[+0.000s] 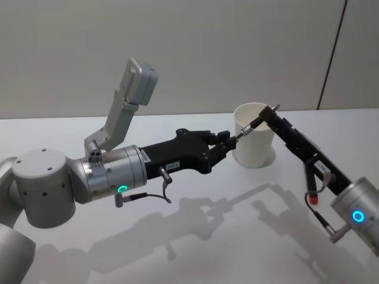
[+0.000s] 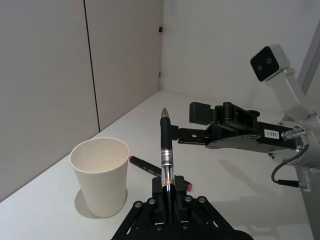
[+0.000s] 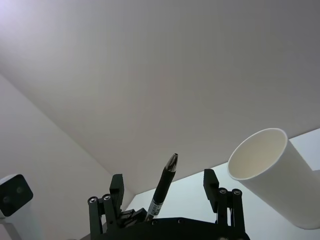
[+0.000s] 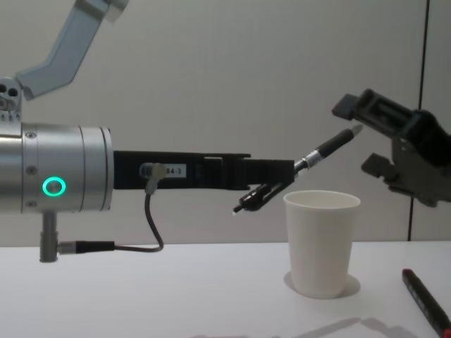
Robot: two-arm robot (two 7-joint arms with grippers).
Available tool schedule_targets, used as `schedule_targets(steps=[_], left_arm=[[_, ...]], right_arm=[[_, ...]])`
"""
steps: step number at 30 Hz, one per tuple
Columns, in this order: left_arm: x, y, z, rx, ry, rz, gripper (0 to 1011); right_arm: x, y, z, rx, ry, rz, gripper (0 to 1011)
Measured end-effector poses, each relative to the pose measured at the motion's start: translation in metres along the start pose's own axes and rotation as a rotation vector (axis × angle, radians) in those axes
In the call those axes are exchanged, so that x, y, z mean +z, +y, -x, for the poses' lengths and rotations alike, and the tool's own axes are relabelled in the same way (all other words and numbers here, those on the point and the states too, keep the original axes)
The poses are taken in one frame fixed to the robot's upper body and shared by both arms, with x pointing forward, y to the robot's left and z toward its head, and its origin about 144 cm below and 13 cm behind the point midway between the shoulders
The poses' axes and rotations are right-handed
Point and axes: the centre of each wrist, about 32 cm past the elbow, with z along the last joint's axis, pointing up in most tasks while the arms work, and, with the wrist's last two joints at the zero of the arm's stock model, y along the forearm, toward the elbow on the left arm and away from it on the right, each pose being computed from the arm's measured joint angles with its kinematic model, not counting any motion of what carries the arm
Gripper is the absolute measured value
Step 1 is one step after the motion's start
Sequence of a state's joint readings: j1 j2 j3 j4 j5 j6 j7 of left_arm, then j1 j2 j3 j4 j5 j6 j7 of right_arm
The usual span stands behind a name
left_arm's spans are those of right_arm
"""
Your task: Place the pen into the pen holder.
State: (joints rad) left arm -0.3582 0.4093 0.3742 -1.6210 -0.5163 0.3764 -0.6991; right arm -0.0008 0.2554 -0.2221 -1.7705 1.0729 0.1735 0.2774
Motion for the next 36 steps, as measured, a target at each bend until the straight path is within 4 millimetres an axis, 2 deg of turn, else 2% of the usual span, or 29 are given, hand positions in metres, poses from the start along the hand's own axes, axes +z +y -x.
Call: schedule_targets(steps=[6,22,28,32,33,36], left_arm=[[0.0,0.0,0.0,0.0,0.0,0.0,149],[0.0,0.0,0.0,0.0,0.0,0.0,149],[0.0,0.0,0.0,0.0,0.0,0.0,149],[0.0,0.0,0.0,0.0,0.0,0.0,149],[0.0,0.0,0.0,0.0,0.0,0.0,149],[0.0,0.0,0.0,0.0,0.0,0.0,149]], right_arm=[[-0.002,0.009,0.001,0.003,0.036,0.014,1001],[-0.006,0.017,0.005,0.007,0.053,0.03,1001],[-0.006,0.018,0.005,0.008,0.055,0.032,884],[-0.006,0.019,0.006,0.009,0.056,0.033,747],[-0.006,0.019,0.006,0.009,0.056,0.033,747],[-0.007,0.019,0.006,0.009,0.057,0.034,630]])
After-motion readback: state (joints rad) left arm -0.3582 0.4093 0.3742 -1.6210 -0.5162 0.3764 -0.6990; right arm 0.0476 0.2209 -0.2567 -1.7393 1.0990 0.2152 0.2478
